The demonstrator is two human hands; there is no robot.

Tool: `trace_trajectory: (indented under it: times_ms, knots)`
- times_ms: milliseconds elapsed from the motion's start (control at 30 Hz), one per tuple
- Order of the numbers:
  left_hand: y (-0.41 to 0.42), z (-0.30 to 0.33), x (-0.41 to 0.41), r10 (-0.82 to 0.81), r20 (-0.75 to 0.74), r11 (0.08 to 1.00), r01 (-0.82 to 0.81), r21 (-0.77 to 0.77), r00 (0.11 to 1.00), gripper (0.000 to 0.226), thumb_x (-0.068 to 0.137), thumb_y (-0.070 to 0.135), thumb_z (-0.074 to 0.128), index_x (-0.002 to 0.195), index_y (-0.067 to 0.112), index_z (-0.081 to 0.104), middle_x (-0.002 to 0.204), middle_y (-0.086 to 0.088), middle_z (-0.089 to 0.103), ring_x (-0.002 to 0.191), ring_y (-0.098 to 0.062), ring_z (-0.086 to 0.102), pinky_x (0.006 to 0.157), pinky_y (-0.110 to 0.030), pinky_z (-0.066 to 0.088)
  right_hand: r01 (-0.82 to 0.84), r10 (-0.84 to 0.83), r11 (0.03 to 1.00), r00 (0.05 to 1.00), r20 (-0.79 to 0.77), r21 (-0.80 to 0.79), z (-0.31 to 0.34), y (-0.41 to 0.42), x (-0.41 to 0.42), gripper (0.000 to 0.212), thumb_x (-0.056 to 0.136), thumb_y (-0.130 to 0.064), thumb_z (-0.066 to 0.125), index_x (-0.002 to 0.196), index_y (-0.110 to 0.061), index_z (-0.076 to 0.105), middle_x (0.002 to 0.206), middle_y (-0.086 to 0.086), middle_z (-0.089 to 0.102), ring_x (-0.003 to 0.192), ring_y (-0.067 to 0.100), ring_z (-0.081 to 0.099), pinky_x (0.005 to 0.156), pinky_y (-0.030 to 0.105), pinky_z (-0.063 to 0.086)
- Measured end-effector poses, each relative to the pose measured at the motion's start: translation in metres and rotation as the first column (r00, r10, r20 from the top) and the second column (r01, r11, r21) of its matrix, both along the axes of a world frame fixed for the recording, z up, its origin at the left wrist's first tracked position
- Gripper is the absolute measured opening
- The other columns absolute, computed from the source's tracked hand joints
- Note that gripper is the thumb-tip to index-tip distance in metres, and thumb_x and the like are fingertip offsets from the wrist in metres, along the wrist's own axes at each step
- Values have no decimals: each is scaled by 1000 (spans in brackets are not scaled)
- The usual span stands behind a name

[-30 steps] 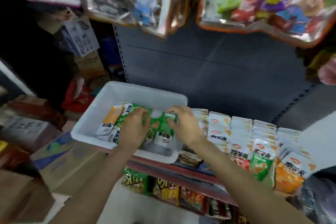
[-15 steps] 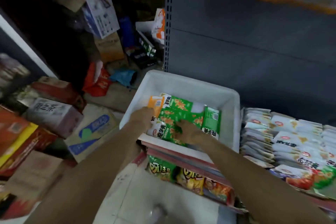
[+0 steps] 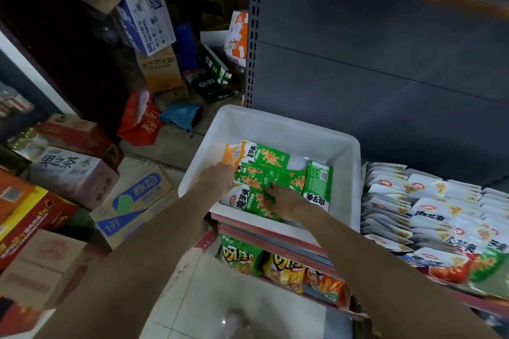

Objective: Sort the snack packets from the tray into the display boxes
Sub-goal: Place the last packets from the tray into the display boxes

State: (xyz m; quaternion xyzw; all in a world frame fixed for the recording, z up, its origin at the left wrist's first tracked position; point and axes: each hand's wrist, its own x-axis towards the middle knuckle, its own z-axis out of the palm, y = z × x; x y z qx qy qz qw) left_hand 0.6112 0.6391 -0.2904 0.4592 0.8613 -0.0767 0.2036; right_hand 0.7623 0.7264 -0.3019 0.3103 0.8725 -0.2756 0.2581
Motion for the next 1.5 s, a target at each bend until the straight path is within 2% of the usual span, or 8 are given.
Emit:
trace_trajectory:
  times_ms: [200, 433, 533, 600, 967, 1100, 1333, 1500]
  knots:
    - [-18, 21, 1, 124, 10, 892, -116, 436, 992, 17, 94, 5, 43, 108, 9, 51, 92, -18, 66, 85, -35, 63, 68, -40, 48, 156, -185, 973, 968, -171, -169, 25, 9, 6, 60, 97, -24, 51, 148, -17, 22, 149, 9, 35, 106, 21, 58, 85, 24, 45]
    - [-25, 67, 42, -204, 13, 618, 119, 777, 979, 15, 87, -4, 56, 92, 9, 62, 78, -5, 66, 64, -22, 58, 58, -26, 39, 163, 16, 956, 803, -596, 245, 80, 14, 39, 67, 88, -24, 64, 146, -26, 29, 154, 5, 18, 139, 20, 18, 109, 32, 29]
    - [-6, 89, 77, -266, 83, 505, 66, 861, 960, 9, 91, 9, 54, 95, 12, 61, 84, 3, 65, 75, -14, 58, 67, -27, 43, 160, 8, 963, 787, -617, 216, 94, 17, 68, 5, 92, -26, 57, 88, -28, 56, 89, 3, 60, 88, 26, 55, 81, 38, 48]
    - [11, 99, 101, -242, 176, 473, -43, 880, 954, 14, 92, 15, 57, 105, 14, 60, 93, 5, 65, 87, -10, 59, 77, -26, 45, 234, -33, 947, 752, -658, 220, 103, 26, 95, 27, 94, -25, 55, 71, -28, 40, 63, -5, 48, 66, 23, 49, 64, 36, 43]
    - [129, 120, 279, -419, 349, 491, -114, 864, 838, 21, 85, 11, 66, 106, 10, 60, 95, -2, 64, 84, -12, 60, 78, -24, 47, 573, -375, 816, 418, -827, -81, 153, 87, 291, 13, 83, 2, 59, 93, -7, 58, 70, 1, 60, 54, 2, 53, 53, 16, 44]
    - [162, 107, 348, -498, 205, 624, 185, 759, 843, 37, 92, 21, 58, 127, 14, 49, 125, -4, 52, 116, -20, 49, 97, -36, 40, 759, -441, 645, 271, -856, -91, 151, 115, 367, 20, 80, -3, 64, 97, -11, 57, 77, -8, 60, 67, 2, 57, 57, 17, 40]
    - [203, 64, 415, -601, -106, 717, 593, 366, 792, 78, 88, 37, 61, 149, 16, 18, 158, -6, 10, 143, -23, 15, 112, -37, 20, 765, -471, 634, 261, -843, -118, 101, 152, 455, 77, 84, 3, 58, 138, -39, 22, 108, 4, 59, 78, 26, 63, 68, 39, 51]
    - [220, 50, 421, -546, -137, 783, 562, 267, 826, 88, 85, 41, 64, 150, 16, 10, 159, -8, -2, 146, -24, 4, 116, -37, 13, 766, -492, 643, 397, -775, -16, 63, 173, 468, 46, 84, 3, 59, 124, -12, 41, 100, 0, 58, 95, 28, 60, 62, 21, 33]
